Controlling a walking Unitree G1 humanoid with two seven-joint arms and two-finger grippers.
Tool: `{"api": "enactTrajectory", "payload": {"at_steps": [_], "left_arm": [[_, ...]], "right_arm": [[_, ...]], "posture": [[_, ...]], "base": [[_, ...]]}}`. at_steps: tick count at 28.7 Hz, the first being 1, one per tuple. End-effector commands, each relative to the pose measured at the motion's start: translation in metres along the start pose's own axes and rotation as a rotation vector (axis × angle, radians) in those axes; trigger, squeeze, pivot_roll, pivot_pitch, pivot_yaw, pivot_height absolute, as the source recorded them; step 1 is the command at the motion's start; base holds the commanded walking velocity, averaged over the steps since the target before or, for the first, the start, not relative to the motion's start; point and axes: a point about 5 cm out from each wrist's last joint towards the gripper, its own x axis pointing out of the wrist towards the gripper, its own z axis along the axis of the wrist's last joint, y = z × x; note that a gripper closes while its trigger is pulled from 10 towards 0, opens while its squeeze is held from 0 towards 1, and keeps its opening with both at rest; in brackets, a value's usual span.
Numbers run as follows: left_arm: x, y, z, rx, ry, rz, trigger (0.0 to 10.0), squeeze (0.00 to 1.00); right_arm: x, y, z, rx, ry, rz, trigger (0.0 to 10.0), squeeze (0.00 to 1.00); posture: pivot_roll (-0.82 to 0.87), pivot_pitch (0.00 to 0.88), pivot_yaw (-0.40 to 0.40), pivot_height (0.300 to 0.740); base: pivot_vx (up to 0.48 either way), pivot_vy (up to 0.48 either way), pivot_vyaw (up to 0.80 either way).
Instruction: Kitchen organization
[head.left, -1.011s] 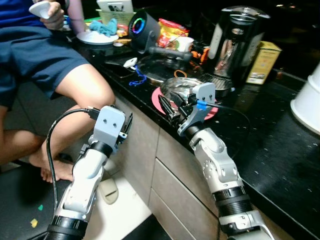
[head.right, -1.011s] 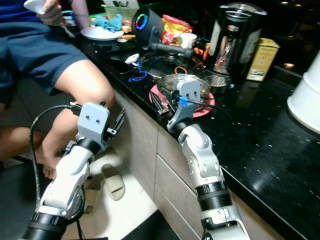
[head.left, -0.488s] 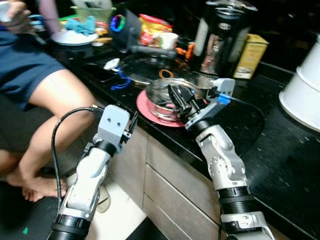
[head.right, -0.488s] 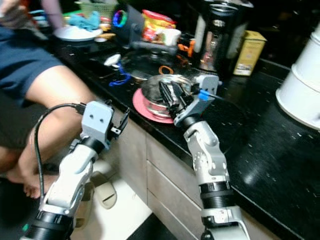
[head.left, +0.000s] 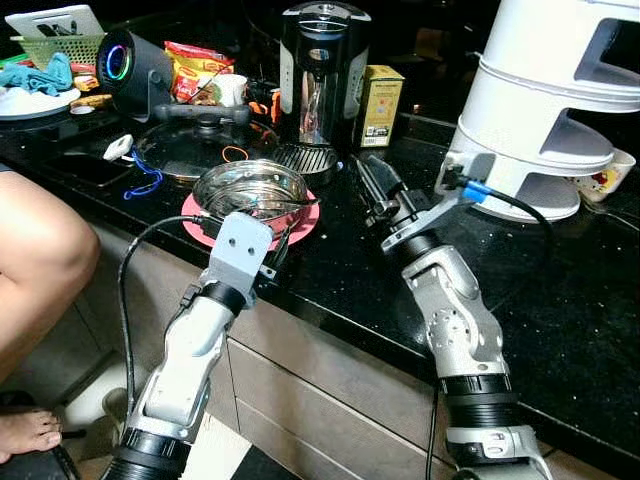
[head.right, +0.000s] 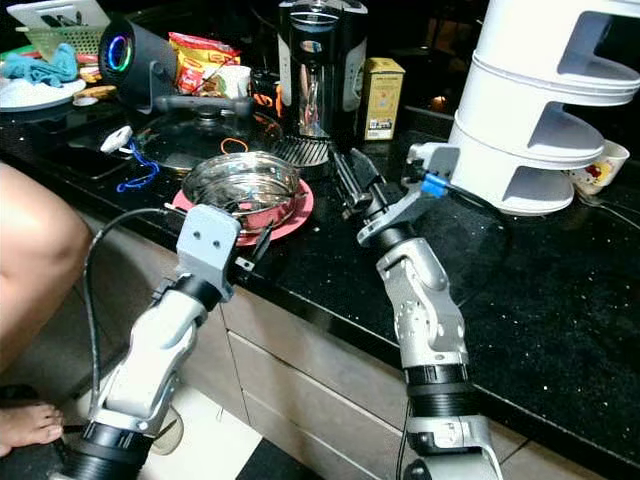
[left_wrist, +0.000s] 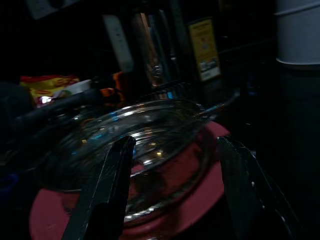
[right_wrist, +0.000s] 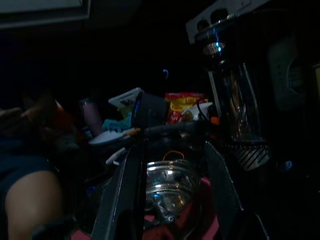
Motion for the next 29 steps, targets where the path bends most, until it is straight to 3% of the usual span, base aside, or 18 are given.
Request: {"api": "enactTrajectory", "payload": {"at_steps": [1,29], "left_arm": [[-0.001,0.004,-0.001,0.020,0.004,0.015,10.0,0.00],[0.000,0.018,-0.001,0.076,0.014,0.047,10.0,0.00]], "right_arm": [[0.001,-0.002,-0.002,-0.020,0.021,-0.009,10.0,0.00],[0.002,-0.011,-0.015,-0.090,0.079,-0.117,10.0,0.00]], "posture": [[-0.02,0.000,-0.083,0.740],[-0.01,0.000,-0.067,0.740]], "base": [[0.000,0.000,0.00],[0.000,0.000,0.00]]}}
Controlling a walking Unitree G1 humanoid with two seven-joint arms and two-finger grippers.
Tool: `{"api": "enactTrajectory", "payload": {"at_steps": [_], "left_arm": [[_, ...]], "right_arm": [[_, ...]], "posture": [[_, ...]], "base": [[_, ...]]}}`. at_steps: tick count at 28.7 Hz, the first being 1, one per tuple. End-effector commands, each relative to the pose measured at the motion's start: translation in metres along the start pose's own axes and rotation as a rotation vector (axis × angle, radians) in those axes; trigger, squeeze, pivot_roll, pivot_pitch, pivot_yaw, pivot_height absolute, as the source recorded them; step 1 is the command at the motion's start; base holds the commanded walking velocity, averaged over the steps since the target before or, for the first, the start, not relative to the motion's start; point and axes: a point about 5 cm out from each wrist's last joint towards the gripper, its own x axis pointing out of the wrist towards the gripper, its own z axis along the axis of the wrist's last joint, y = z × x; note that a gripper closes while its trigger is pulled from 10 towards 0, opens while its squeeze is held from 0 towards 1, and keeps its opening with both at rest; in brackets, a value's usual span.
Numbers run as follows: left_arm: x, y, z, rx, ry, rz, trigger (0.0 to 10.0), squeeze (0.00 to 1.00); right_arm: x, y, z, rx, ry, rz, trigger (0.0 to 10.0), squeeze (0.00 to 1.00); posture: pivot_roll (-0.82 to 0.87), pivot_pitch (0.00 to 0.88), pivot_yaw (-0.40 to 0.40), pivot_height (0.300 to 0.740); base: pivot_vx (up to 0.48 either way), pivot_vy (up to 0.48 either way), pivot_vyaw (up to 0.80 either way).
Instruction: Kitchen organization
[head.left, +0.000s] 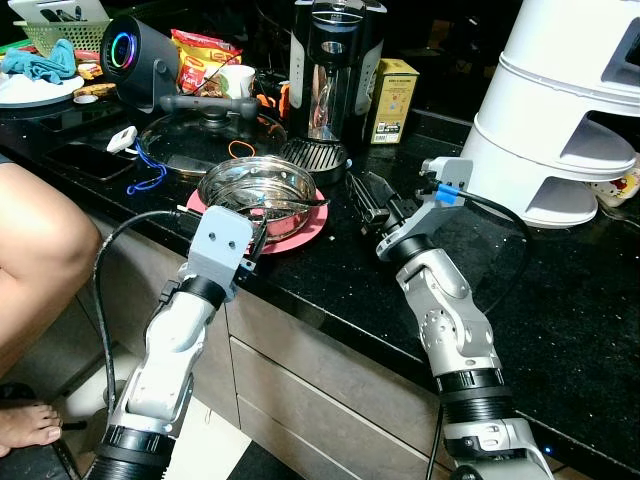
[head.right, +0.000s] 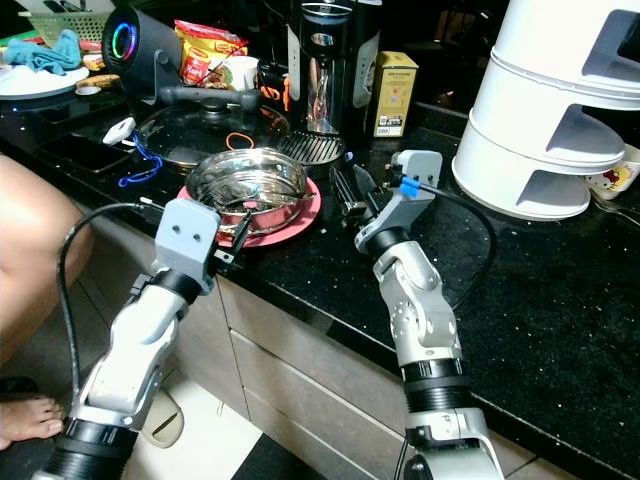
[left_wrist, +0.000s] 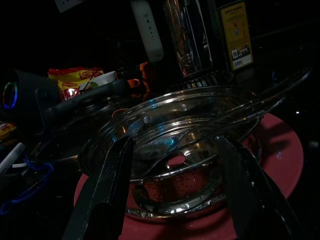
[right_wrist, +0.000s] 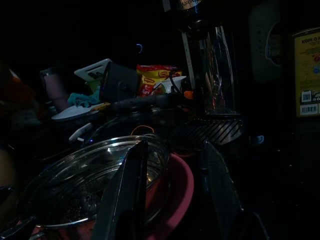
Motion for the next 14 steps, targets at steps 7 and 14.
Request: {"api": "enactTrajectory", "payload": {"at_steps": [7,14], "left_arm": [[0.000,-0.003,-0.002,0.010,0.014,-0.008,10.0,0.00],[-0.002,-0.017,-0.001,-0.121,0.008,-0.117,10.0,0.00]], "right_arm": [[0.000,-0.002,-0.001,-0.006,-0.003,-0.007,10.0,0.00],[-0.019,0.000,0.009,0.158,-0.064,0.187,10.0,0.00]], "posture": [[-0.02,0.000,-0.073,0.740],[-0.02,0.000,-0.068,0.740]], "base": [[0.000,0.000,0.00],[0.000,0.000,0.00]]}}
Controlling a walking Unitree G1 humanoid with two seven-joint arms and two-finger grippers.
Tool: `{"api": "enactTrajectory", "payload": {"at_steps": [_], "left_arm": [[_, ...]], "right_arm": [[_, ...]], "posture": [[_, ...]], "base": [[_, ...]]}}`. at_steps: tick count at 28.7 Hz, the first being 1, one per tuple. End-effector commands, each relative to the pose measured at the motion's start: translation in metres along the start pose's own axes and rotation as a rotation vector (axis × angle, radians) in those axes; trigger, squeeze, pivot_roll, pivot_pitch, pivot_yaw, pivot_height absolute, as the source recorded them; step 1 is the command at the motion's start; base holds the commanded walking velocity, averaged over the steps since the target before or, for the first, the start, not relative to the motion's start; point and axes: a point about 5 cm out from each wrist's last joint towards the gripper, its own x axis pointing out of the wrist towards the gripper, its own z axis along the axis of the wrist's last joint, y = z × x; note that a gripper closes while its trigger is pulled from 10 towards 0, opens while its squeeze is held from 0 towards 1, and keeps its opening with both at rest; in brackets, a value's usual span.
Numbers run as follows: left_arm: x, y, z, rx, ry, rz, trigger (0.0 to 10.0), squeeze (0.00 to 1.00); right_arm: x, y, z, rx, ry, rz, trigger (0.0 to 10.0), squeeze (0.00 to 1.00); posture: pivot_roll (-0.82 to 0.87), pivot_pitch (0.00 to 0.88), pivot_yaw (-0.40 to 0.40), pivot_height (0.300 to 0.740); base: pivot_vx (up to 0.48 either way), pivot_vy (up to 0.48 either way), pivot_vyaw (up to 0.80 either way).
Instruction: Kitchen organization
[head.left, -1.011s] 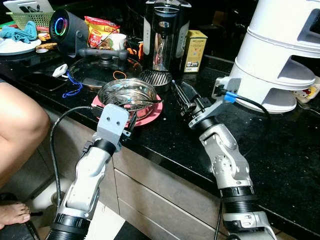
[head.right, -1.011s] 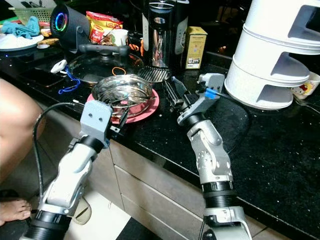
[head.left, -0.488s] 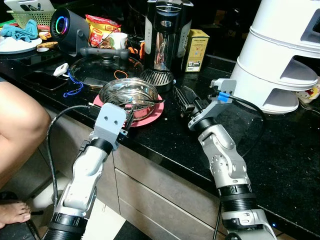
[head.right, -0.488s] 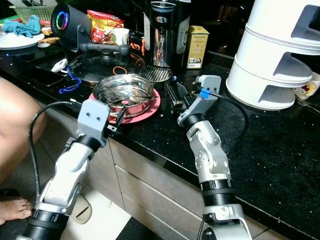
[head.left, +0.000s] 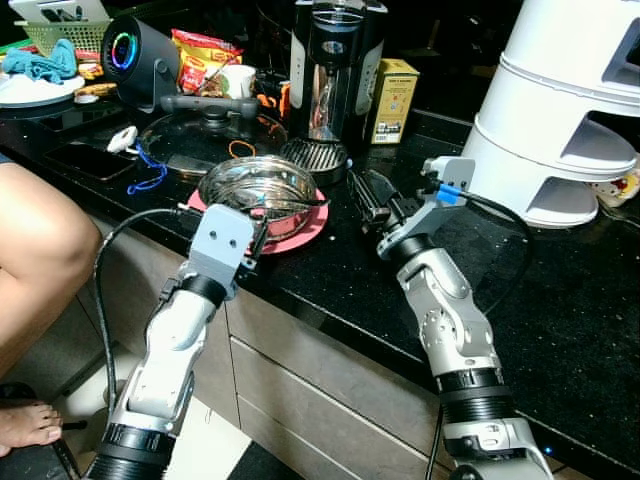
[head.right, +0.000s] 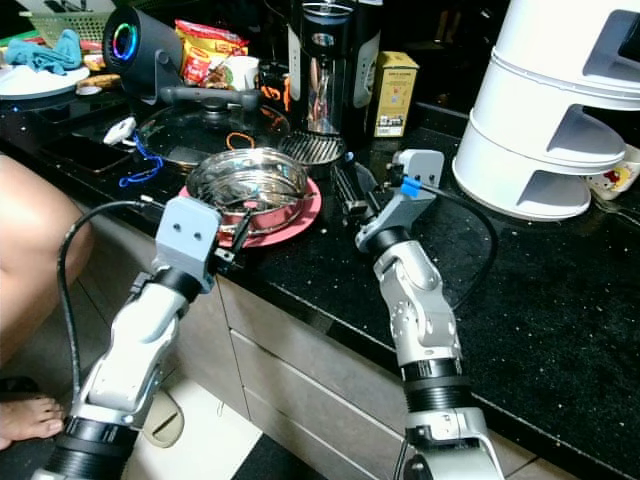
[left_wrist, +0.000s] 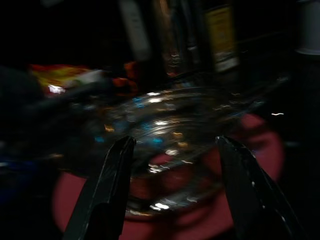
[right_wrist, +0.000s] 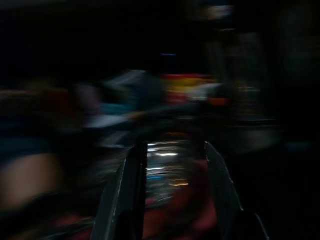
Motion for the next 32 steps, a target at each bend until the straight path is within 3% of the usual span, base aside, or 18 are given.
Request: {"api": "enactTrajectory", "payload": {"at_steps": [1,3,10,12,15,18,21,29,32], "left_arm": [[-0.003,-0.011,0.000,-0.105,0.004,-0.093,10.0,0.00],[-0.007,-0.013,0.002,-0.161,0.002,-0.156,10.0,0.00],[-0.014,-0.004,-0.004,-0.152,0.040,-0.165,10.0,0.00],[-0.020,-0.004,-0.005,-0.149,0.054,-0.180,10.0,0.00],[-0.022,-0.006,-0.005,-0.143,0.055,-0.189,10.0,0.00],[-0.023,-0.013,-0.003,-0.149,0.057,-0.214,10.0,0.00],[-0.024,-0.016,-0.003,-0.161,0.064,-0.229,10.0,0.00],[-0.039,-0.033,-0.005,-0.215,0.102,-0.294,10.0,0.00],[-0.052,-0.049,-0.004,-0.264,0.121,-0.363,10.0,0.00]], "right_arm": [[-0.012,0.009,0.007,0.111,-0.029,0.173,10.0,0.00],[-0.029,0.010,0.007,0.158,-0.005,0.270,10.0,0.00],[-0.049,-0.001,-0.001,0.190,0.030,0.240,10.0,0.00],[-0.061,-0.001,-0.006,0.271,0.022,0.245,10.0,0.00],[-0.065,0.001,-0.006,0.309,0.009,0.260,10.0,0.00],[-0.073,0.013,0.004,0.457,-0.054,0.384,10.0,0.00],[-0.082,0.021,0.004,0.511,-0.027,0.471,10.0,0.00],[-0.106,0.026,-0.012,0.588,0.063,0.523,10.0,0.00],[-0.114,0.028,-0.013,0.607,0.081,0.523,10.0,0.00]], "posture": [[-0.02,0.000,-0.067,0.740],[-0.02,0.000,-0.067,0.740],[-0.01,0.000,-0.060,0.740],[0.00,0.000,-0.055,0.740],[0.00,0.000,-0.054,0.740],[0.00,0.000,-0.054,0.740],[0.00,0.000,-0.055,0.740],[0.00,0.000,-0.051,0.740],[-0.01,0.000,-0.045,0.740]], "base": [[0.000,0.000,0.00],[0.000,0.000,0.00],[0.000,0.000,0.00],[0.000,0.000,0.00],[0.000,0.000,0.00],[0.000,0.000,0.00],[0.000,0.000,0.00],[0.000,0.000,0.00],[0.000,0.000,0.00]]}}
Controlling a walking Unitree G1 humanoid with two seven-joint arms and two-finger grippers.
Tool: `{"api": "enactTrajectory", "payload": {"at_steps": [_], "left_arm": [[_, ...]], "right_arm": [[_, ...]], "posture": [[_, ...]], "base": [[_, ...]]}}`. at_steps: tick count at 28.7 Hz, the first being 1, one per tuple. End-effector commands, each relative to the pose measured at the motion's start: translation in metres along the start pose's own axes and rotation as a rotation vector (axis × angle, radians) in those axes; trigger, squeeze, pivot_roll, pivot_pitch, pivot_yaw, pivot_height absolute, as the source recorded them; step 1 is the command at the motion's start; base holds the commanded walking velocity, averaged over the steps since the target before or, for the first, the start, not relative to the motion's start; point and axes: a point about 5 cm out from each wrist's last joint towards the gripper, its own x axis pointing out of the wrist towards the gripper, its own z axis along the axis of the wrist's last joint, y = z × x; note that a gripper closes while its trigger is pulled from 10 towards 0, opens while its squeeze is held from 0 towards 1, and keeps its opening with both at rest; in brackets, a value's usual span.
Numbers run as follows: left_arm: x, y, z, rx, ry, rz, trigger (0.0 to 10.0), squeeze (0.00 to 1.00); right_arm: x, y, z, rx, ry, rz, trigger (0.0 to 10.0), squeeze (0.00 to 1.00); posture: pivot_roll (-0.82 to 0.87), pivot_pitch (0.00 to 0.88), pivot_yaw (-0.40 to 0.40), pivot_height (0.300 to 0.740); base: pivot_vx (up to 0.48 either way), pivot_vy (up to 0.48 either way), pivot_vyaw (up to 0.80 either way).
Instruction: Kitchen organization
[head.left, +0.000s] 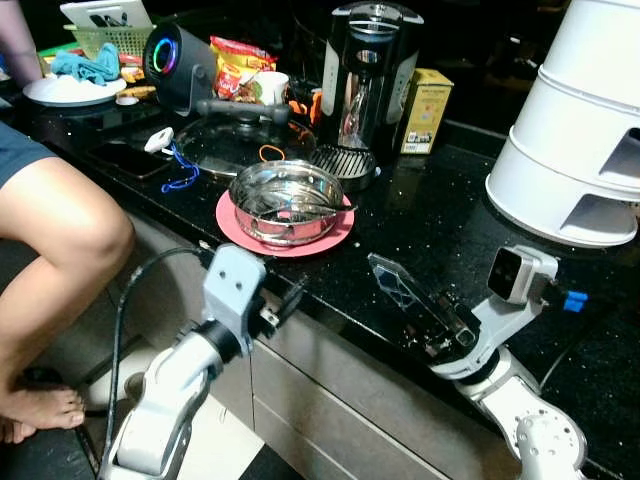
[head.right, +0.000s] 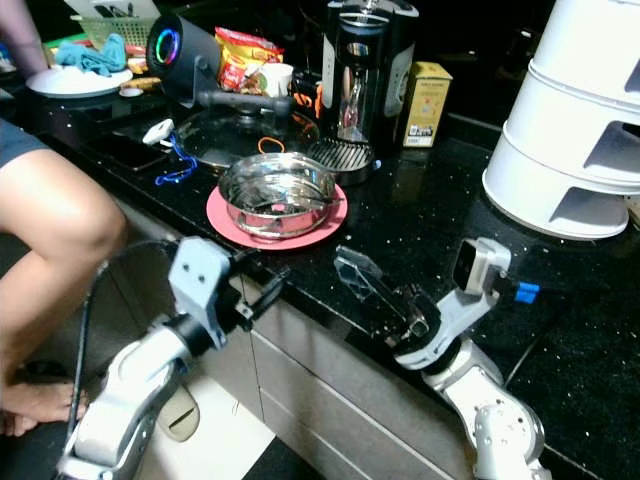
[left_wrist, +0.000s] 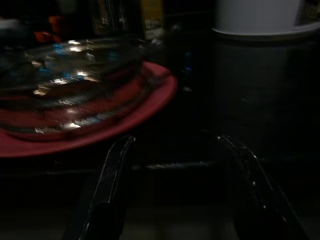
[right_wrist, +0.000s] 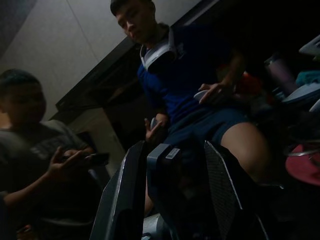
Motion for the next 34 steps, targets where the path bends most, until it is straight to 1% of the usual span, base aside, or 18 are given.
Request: {"api": "enactTrajectory", "payload": {"at_steps": [1,2,3,5,6,8,11,13,14,18,28,34], "left_arm": [[-0.003,-0.017,0.001,-0.050,0.004,-0.084,10.0,0.00],[-0.005,-0.024,0.001,-0.076,0.004,-0.123,10.0,0.00],[-0.005,-0.024,0.001,-0.076,0.004,-0.123,10.0,0.00],[-0.007,-0.035,0.002,-0.103,0.005,-0.195,10.0,0.00],[-0.007,-0.035,0.002,-0.103,0.005,-0.195,10.0,0.00],[-0.010,-0.041,0.002,-0.130,0.010,-0.245,10.0,0.00],[-0.012,-0.040,0.002,-0.147,0.022,-0.261,10.0,0.00],[-0.014,-0.040,0.000,-0.156,0.035,-0.267,10.0,0.00],[-0.014,-0.040,0.000,-0.156,0.035,-0.267,10.0,0.00],[-0.017,-0.040,-0.002,-0.204,0.047,-0.288,10.0,0.00],[-0.018,-0.041,-0.003,-0.254,0.069,-0.356,10.0,0.00],[-0.018,-0.041,-0.003,-0.263,0.073,-0.363,10.0,0.00]], "right_arm": [[-0.012,0.000,-0.009,0.060,0.025,-0.031,10.0,0.00],[-0.014,0.003,-0.010,0.072,0.037,-0.024,10.0,0.00],[-0.014,0.003,-0.010,0.072,0.037,-0.024,10.0,0.00],[-0.015,0.006,-0.015,0.093,0.068,-0.006,10.0,0.00],[-0.015,0.006,-0.015,0.093,0.068,-0.006,10.0,0.00],[-0.016,0.009,-0.024,0.122,0.102,0.010,10.0,0.00],[-0.015,0.012,-0.036,0.154,0.141,0.022,10.0,0.00],[-0.015,0.014,-0.040,0.166,0.144,0.024,10.0,0.00],[-0.015,0.014,-0.040,0.166,0.144,0.024,10.0,0.00],[-0.017,0.014,-0.039,0.179,0.132,0.019,10.0,0.00],[-0.017,0.015,-0.042,0.204,0.142,0.034,10.0,0.00],[-0.018,0.016,-0.043,0.210,0.152,0.039,10.0,0.00]], "posture": [[-0.01,0.000,-0.042,0.740],[-0.01,0.000,-0.041,0.740],[-0.01,0.000,-0.041,0.740],[-0.01,0.000,-0.034,0.740],[-0.01,0.000,-0.034,0.740],[-0.01,0.000,-0.030,0.740],[-0.01,0.000,-0.025,0.740],[-0.01,0.000,-0.019,0.740],[-0.01,0.000,-0.019,0.740],[-0.02,0.000,-0.010,0.740],[-0.02,0.000,-0.002,0.740],[-0.02,0.000,-0.002,0.740]], "base": [[0.000,0.000,0.00],[0.000,0.000,0.00],[0.000,0.000,0.00],[0.000,0.000,0.00],[0.000,0.000,0.00],[0.000,0.000,0.00],[0.000,0.000,0.00],[0.000,0.000,0.00],[0.000,0.000,0.00],[0.000,0.000,0.00],[0.000,0.000,0.00],[0.000,0.000,0.00]]}}
